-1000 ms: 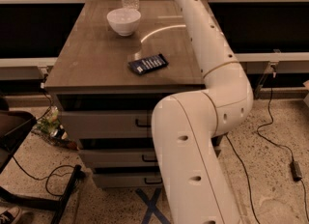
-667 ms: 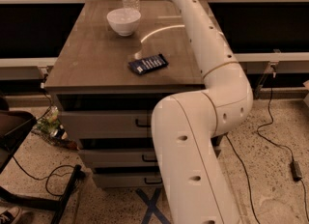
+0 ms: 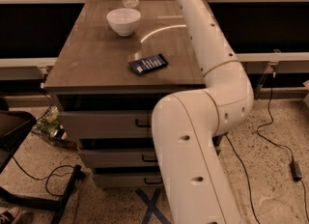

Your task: Place water bottle into white bowl

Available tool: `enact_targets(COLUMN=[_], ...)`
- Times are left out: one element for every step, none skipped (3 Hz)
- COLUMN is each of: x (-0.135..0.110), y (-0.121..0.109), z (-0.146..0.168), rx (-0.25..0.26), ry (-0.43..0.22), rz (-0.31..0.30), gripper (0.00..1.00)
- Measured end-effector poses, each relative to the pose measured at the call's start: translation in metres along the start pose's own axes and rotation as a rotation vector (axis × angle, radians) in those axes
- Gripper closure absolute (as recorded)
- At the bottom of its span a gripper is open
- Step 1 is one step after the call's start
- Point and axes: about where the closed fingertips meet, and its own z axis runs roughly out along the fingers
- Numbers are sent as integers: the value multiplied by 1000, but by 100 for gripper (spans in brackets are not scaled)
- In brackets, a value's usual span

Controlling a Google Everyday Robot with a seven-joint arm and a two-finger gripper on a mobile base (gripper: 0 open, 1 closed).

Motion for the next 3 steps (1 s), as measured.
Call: enact_targets(x=[-22, -30, -30], y=[1, 7, 19], z=[-8, -11, -13], rx=[-5, -17, -47], ry=[-34, -45, -49], rz=[-22, -7, 18], gripper=[100, 100, 100])
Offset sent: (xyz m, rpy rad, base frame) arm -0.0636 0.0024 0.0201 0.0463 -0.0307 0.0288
